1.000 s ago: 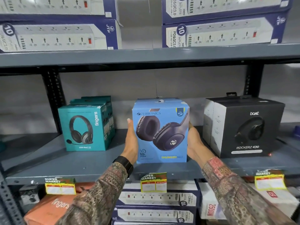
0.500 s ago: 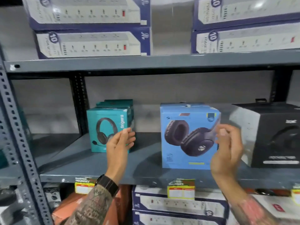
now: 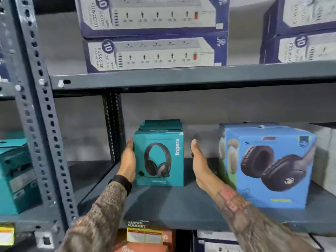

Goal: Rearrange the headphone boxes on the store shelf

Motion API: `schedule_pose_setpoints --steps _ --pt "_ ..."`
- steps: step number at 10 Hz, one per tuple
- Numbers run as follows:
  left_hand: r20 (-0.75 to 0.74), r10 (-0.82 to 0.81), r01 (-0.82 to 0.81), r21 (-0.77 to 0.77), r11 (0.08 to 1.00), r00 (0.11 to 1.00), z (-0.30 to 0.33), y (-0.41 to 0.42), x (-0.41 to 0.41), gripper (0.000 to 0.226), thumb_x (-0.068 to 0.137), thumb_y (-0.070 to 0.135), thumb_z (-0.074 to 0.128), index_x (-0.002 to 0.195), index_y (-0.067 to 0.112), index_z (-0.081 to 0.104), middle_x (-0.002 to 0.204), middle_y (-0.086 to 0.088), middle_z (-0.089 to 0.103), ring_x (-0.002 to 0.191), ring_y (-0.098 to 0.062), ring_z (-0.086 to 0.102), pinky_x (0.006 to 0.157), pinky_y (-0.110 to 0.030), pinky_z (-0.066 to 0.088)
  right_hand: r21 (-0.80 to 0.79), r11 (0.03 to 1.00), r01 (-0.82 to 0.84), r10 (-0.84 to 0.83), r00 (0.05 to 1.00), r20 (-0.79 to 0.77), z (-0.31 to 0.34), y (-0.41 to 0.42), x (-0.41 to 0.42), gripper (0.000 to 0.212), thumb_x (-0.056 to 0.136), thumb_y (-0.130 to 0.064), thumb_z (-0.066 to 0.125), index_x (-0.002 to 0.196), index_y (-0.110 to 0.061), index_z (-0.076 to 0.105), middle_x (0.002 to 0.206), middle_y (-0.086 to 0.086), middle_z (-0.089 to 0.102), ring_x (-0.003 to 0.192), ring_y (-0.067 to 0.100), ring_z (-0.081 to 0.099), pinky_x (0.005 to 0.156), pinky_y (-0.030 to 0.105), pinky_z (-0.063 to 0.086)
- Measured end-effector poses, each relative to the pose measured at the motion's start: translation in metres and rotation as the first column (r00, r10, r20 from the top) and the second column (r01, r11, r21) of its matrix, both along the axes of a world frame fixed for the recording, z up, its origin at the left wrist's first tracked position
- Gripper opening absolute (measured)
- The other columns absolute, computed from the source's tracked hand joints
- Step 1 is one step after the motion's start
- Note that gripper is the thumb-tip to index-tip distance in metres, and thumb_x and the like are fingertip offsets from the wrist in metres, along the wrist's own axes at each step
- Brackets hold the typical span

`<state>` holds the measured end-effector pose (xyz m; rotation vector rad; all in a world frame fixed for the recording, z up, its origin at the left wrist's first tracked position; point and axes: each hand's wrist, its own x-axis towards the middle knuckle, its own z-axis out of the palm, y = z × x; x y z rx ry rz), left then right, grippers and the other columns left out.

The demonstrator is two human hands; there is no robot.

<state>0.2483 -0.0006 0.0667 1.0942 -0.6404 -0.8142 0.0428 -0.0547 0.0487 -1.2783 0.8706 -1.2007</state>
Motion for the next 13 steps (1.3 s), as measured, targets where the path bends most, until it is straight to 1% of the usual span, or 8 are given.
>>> schedule_pose_setpoints --steps 1,2,3,4,9,10,12,13 --pt "-0.060 -0.087 0.089 0.033 0.995 0.994 0.004 -0.016 0.015 0.069 0.112 0.063 0.035 0.094 0.017 0.083 0.093 -0.014 0.087 0.072 -0.030 0.083 0.062 -0.034 0.067 0.116 0.993 -0.016 0.019 1.000 -0.020 -0.003 -0.032 0.013 0.088 0.099 -0.081 0.030 0.168 -0.026 0.029 0.179 -0.003 0.022 0.165 0.021 0.018 0.132 0.044 0.010" --pt "-0.037 -0.072 0.074 0.054 0.996 0.997 -0.002 -0.025 0.025 0.058 0.114 0.050 0.036 0.091 0.016 0.077 0.096 -0.015 0.078 0.076 -0.031 0.072 0.071 -0.037 0.058 0.152 0.988 -0.018 0.020 1.000 -0.014 -0.008 -0.052 0.023 0.089 0.094 -0.087 0.031 0.151 -0.023 0.056 0.173 0.007 0.041 0.160 0.030 0.036 0.133 0.053 0.018" --pt "-0.025 -0.117 0.119 0.076 0.990 0.993 -0.012 -0.029 0.024 0.056 0.112 0.045 0.038 0.085 0.016 0.077 0.076 -0.010 0.082 0.064 -0.028 0.075 0.059 -0.031 0.063 0.160 0.986 -0.038 0.041 0.999 -0.016 -0.022 -0.061 0.033 0.077 0.097 -0.083 0.030 0.094 -0.027 0.083 0.124 0.009 0.082 0.116 0.032 0.078 0.104 0.046 0.058" --pt "-0.031 -0.122 0.124 0.065 0.990 0.992 -0.017 -0.031 0.019 0.057 0.112 0.045 0.038 0.083 0.017 0.079 0.067 -0.006 0.083 0.054 -0.023 0.078 0.049 -0.026 0.062 0.195 0.980 -0.046 0.032 0.996 0.078 -0.027 -0.055 0.039 0.078 0.102 -0.077 0.033 0.062 -0.034 0.083 0.083 0.001 0.087 0.067 0.019 0.083 0.051 0.024 0.060" --pt "0.023 -0.105 0.105 -0.004 0.994 0.994 -0.040 0.034 0.007 0.045 0.108 0.054 0.052 0.122 0.022 0.080 0.110 -0.010 0.087 0.090 -0.029 0.082 0.079 -0.039 0.066 0.206 0.978 -0.038 0.002 0.985 0.175 -0.046 0.009 0.024 0.074 0.105 -0.070 0.037 0.062 -0.032 0.083 0.078 0.001 0.086 0.059 0.018 0.081 0.044 0.021 0.056" --pt "0.046 -0.102 0.102 0.001 0.995 0.994 -0.039 0.040 0.005 0.039 0.109 0.051 0.052 0.115 0.023 0.078 0.106 -0.008 0.086 0.088 -0.028 0.080 0.081 -0.039 0.064 0.205 0.979 -0.005 -0.031 0.985 0.171 -0.043 0.018 0.023 0.067 0.105 -0.070 0.037 0.073 -0.027 0.078 0.075 0.001 0.085 0.056 0.017 0.080 0.043 0.021 0.054" --pt "0.016 -0.090 0.090 0.041 0.995 0.996 -0.038 0.044 0.003 0.045 0.111 0.050 0.048 0.094 0.027 0.083 0.091 -0.003 0.090 0.070 -0.022 0.084 0.057 -0.030 0.065 0.215 0.977 0.002 -0.043 0.982 0.184 -0.035 0.028 0.023 0.066 0.104 -0.071 0.035 0.082 -0.025 0.076 0.076 0.000 0.085 0.058 0.018 0.081 0.047 0.023 0.055" --pt "0.011 -0.109 0.109 0.006 0.994 0.994 -0.039 0.052 0.006 0.066 0.113 0.060 0.035 0.097 0.024 0.088 0.099 -0.007 0.090 0.077 -0.023 0.086 0.067 -0.034 0.067 0.241 0.970 0.012 -0.058 0.981 0.186 -0.035 0.030 0.015 0.067 0.102 -0.075 0.037 0.098 -0.018 0.072 0.089 0.005 0.087 0.077 0.023 0.085 0.061 0.031 0.064"
